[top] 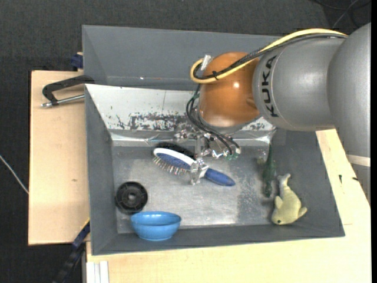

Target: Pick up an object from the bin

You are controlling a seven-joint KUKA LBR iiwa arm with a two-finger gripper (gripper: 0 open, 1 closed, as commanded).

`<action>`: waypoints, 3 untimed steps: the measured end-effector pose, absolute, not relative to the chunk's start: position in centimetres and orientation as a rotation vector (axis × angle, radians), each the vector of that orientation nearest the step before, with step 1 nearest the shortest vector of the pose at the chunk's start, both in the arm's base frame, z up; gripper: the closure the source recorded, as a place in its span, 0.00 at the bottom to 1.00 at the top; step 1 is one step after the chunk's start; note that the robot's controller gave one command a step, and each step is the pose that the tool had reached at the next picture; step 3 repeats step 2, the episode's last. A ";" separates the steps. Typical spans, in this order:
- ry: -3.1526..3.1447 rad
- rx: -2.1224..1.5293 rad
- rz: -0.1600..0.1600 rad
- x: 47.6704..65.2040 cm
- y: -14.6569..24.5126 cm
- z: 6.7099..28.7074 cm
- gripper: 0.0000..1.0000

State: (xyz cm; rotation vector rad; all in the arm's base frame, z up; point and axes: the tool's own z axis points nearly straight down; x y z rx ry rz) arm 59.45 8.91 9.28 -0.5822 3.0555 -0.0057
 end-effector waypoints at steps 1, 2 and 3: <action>3.076 -0.594 0.002 58.7 9.2 8.6 1.00; 3.054 -0.673 0.001 58.7 9.4 25.4 1.00; 3.054 -0.673 0.001 58.7 9.4 25.4 1.00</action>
Offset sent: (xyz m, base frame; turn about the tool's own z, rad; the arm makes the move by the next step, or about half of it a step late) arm 0.0000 0.0000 0.0000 0.0000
